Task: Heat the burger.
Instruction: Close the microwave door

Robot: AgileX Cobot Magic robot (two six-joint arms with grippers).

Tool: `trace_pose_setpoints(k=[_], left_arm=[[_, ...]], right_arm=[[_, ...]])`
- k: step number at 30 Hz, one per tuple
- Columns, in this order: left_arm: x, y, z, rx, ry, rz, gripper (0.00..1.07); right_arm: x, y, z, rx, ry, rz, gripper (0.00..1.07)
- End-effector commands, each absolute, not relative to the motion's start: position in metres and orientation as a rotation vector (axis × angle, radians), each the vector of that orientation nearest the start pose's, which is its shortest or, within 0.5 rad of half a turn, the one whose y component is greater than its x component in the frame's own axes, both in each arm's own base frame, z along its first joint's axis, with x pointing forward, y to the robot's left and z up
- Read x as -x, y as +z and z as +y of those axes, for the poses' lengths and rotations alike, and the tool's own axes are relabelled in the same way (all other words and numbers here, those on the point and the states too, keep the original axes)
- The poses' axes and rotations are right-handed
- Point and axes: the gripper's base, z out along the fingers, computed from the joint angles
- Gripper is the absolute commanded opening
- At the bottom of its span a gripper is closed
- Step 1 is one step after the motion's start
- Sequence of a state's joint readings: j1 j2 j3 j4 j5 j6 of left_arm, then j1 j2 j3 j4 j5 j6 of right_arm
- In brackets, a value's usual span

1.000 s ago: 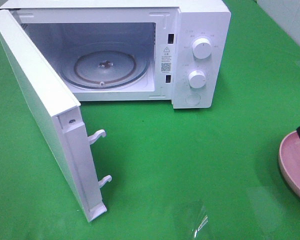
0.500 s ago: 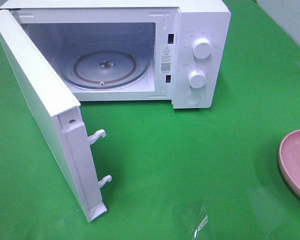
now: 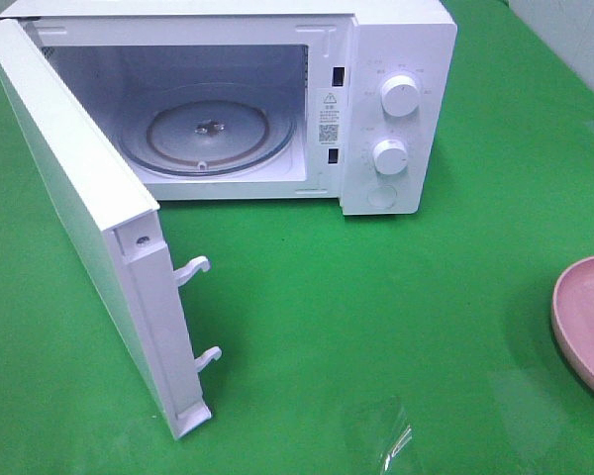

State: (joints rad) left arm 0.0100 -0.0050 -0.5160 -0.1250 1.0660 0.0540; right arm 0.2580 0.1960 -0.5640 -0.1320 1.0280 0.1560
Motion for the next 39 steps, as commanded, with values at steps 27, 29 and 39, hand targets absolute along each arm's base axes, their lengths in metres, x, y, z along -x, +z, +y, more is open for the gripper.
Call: trace_pose_setpoints(k=[27, 29, 39], left_arm=[[0.009, 0.282, -0.010, -0.045, -0.109, 2.023, 1.00], [0.009, 0.282, -0.010, -0.045, -0.109, 2.023, 1.00], [0.009, 0.282, -0.010, -0.045, -0.109, 2.023, 1.00]], right_arm=[[0.005, 0.283, -0.003, -0.006, 0.076, 1.921, 0.76], [0.005, 0.283, -0.003, -0.006, 0.076, 1.921, 0.76], [0.005, 0.283, -0.003, -0.006, 0.076, 1.921, 0.76]])
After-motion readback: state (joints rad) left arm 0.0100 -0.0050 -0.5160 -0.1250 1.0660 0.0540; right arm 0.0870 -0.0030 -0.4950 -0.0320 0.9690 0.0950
